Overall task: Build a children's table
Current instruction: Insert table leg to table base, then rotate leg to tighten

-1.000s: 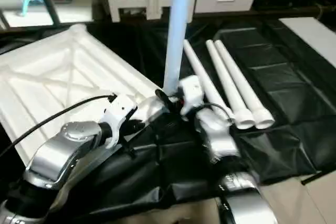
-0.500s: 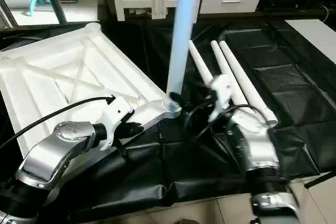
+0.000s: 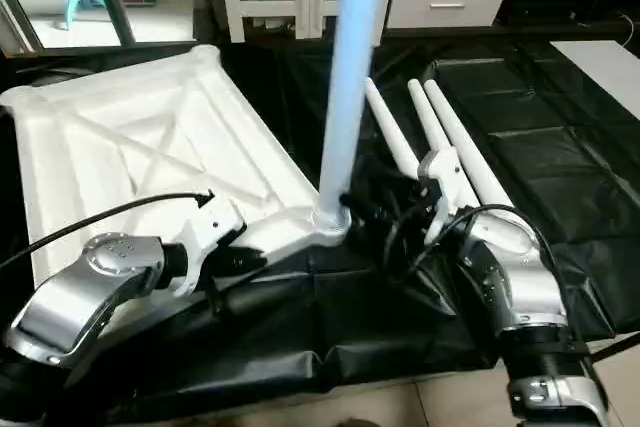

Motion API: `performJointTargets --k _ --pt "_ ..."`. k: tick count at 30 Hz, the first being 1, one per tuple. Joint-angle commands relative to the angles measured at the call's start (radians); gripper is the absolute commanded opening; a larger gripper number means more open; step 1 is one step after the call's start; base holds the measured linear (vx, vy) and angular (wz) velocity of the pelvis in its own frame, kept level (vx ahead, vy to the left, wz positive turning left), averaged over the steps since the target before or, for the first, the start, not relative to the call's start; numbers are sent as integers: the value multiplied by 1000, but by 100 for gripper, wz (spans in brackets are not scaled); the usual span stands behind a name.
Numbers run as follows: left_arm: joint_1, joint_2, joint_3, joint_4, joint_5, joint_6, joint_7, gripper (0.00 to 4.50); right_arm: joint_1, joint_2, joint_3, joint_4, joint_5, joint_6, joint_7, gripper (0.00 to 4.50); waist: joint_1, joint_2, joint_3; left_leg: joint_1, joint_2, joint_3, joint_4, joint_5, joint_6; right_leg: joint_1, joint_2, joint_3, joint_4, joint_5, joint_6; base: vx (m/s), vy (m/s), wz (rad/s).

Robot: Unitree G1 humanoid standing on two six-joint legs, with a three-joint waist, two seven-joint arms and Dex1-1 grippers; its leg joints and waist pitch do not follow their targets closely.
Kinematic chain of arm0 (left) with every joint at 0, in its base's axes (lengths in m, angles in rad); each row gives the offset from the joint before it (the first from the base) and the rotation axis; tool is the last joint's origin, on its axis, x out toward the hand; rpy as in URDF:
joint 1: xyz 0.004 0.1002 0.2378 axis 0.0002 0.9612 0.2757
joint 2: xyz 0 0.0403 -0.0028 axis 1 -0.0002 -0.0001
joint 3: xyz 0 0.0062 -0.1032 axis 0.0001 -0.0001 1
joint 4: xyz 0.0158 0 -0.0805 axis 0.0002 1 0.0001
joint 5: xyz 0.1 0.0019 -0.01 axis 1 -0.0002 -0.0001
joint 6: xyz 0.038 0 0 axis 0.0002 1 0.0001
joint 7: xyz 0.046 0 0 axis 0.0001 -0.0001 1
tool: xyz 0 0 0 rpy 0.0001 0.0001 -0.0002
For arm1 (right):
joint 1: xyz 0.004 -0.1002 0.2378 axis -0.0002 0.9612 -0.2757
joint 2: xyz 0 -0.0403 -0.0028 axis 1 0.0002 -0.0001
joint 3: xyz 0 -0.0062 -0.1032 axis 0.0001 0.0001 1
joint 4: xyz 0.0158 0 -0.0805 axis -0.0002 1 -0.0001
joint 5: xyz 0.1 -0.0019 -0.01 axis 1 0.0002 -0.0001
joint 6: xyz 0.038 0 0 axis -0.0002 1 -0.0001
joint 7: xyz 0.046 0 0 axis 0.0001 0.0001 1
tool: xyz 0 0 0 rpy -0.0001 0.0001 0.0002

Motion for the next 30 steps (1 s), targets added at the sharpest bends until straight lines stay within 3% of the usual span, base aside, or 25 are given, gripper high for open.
performJointTargets --k 1,3,4,8,16,21,30 --pt "6 1 -60 -25 -27 3 -47 0 -39 -29 7 23 -3 9 49 329 -4 -11 -59 11 39 -3 -59 12 165 54 -46 44 -57 44 -295 0 0 0" --pt "5 2 -65 -22 -27 0 -48 0 -53 -43 12 37 -14 6 64 329 -4 -17 -60 11 38 -2 -58 3 159 55 -45 44 -60 22 -292 0 0 0" --pt "5 1 -67 -21 -27 -1 -48 0 -60 -46 13 49 -24 -3 63 329 -2 -13 -59 11 38 -2 -58 1 156 53 -46 45 -60 14 -291 0 0 0" --pt "5 2 -71 -26 -26 -3 -54 0 -78 -47 11 73 -39 -11 69 329 -4 -15 -63 9 37 -3 -55 17 153 56 -46 44 -55 32 -288 0 0 0" --pt "6 13 -80 -31 -29 -8 -59 0 -90 -61 50 99 -49 -12 156 329 1 -13 -70 8 36 -4 -48 60 187 57 -46 42 -47 94 -308 0 0 0" --pt "0 14 -83 -31 -31 -9 -64 0 -121 -33 50 164 -62 -34 163 329 1 -13 -69 9 37 -4 -48 39 174 56 -46 42 -48 63 -310 0 0 0" --pt "0 20 -91 -40 -35 -10 -77 0 -163 -23 66 246 -82 -48 195 251 0 -13 -68 7 36 -4 -47 6 155 57 -47 43 -48 33 -306 0 0 0"
